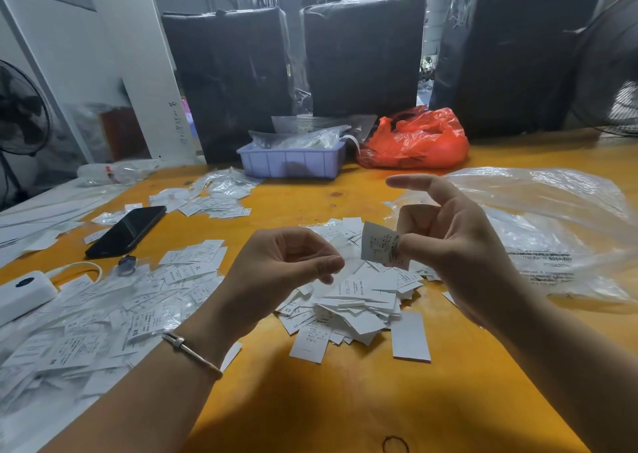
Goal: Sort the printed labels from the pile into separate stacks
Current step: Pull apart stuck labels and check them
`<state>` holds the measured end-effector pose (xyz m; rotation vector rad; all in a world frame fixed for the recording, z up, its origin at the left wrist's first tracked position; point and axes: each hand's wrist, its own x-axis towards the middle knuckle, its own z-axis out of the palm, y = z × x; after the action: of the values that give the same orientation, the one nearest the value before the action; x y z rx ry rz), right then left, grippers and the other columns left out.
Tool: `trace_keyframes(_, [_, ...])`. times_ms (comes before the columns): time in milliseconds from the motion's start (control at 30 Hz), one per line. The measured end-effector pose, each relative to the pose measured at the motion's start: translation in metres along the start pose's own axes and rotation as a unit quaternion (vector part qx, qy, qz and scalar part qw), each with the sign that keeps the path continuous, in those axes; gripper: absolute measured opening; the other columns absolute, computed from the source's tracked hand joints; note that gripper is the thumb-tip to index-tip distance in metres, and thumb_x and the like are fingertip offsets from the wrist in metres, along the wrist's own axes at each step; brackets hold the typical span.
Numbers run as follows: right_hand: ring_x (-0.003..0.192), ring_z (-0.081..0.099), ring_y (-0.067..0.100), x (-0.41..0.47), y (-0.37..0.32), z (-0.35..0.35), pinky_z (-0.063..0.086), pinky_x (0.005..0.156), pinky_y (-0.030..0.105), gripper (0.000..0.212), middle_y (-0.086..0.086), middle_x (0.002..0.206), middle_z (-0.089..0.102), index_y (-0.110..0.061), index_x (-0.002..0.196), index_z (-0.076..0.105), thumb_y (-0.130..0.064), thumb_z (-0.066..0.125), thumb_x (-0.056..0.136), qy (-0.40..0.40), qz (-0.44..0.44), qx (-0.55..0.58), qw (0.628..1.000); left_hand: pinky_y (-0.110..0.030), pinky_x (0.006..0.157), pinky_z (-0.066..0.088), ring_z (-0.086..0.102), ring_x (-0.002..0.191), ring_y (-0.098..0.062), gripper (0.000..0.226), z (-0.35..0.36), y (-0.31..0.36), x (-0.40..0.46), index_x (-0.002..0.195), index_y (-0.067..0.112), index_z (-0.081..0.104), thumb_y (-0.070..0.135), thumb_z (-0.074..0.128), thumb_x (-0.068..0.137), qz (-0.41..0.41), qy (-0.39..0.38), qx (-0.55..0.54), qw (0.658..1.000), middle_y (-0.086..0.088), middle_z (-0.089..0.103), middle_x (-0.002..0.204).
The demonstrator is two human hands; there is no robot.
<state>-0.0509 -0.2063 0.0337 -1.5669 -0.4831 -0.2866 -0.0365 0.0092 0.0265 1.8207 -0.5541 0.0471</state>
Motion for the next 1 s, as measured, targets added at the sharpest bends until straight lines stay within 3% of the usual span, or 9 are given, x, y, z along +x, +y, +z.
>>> trace_keyframes(100, [0.054,0.048,0.013,-0.002,-0.002,0.003,0.054,0.057,0.027,0.061,0.005,0.058,0.048,-0.016,0.126,0.051,-0.001,0.06,0.067,0.02,-0.051,-0.074,0.996,-0.015,0.063,0.051,0.07,0.069,-0.015,0.022,0.0,0.0,0.0,0.083,0.013,0.075,0.03,0.078,0.07,0.001,-0.002,-0.001,1.0,-0.006,0.074,0.076])
trace_keyframes(233, [0.056,0.052,0.032,-0.001,-0.004,0.003,0.053,0.062,0.057,0.061,0.009,0.059,0.052,-0.016,0.125,0.052,0.007,0.066,0.071,0.055,-0.086,-0.14,0.985,-0.017,0.064,0.052,0.07,0.069,-0.015,0.022,0.001,0.0,-0.001,0.082,0.014,0.075,0.031,0.078,0.068,0.006,-0.002,0.002,1.0,-0.005,0.074,0.076])
trace_keyframes(333, [0.059,0.055,0.034,-0.001,-0.001,0.002,0.053,0.063,0.055,0.063,0.009,0.06,0.054,-0.016,0.125,0.052,0.012,0.067,0.071,0.053,-0.097,-0.166,0.98,-0.019,0.066,0.054,0.07,0.069,-0.016,0.023,0.001,0.0,-0.001,0.082,0.013,0.075,0.031,0.078,0.068,0.014,0.002,0.006,1.0,-0.005,0.074,0.076])
trace_keyframes(500, [0.061,0.059,0.027,-0.002,0.002,0.003,0.058,0.067,0.039,0.063,0.002,0.06,0.056,-0.015,0.128,0.051,0.008,0.069,0.072,0.036,-0.108,-0.199,0.973,-0.019,0.066,0.054,0.07,0.069,-0.016,0.023,0.001,0.0,-0.001,0.082,0.012,0.074,0.03,0.078,0.068,0.024,0.003,0.025,0.999,-0.004,0.074,0.076])
trace_keyframes(700, [0.059,0.056,0.023,-0.002,0.002,0.005,0.055,0.07,0.05,0.065,0.004,0.061,0.054,-0.022,0.128,0.05,0.007,0.066,0.072,0.011,-0.109,-0.232,0.967,-0.024,0.068,0.057,0.07,0.07,-0.016,0.024,0.002,0.001,-0.001,0.079,0.015,0.074,0.034,0.078,0.066,0.017,0.0,0.025,1.0,-0.005,0.074,0.076])
trace_keyframes(867, [0.053,0.051,0.022,-0.004,0.005,0.009,0.051,0.063,0.05,0.067,-0.003,0.055,0.048,-0.021,0.13,0.049,0.006,0.065,0.07,-0.049,-0.106,-0.266,0.957,-0.032,0.068,0.057,0.07,0.07,-0.016,0.025,0.002,0.001,-0.002,0.081,0.013,0.075,0.035,0.076,0.07,0.005,-0.018,0.036,0.999,-0.005,0.075,0.077])
trace_keyframes(1000, [0.052,0.046,0.02,-0.003,0.004,0.007,0.049,0.061,0.048,0.063,-0.001,0.055,0.045,-0.017,0.127,0.052,0.003,0.063,0.069,-0.043,-0.091,-0.219,0.97,-0.025,0.061,0.052,0.069,0.067,-0.013,0.023,0.002,0.001,-0.002,0.08,0.013,0.075,0.035,0.073,0.076,0.0,-0.036,0.047,0.998,-0.004,0.075,0.077])
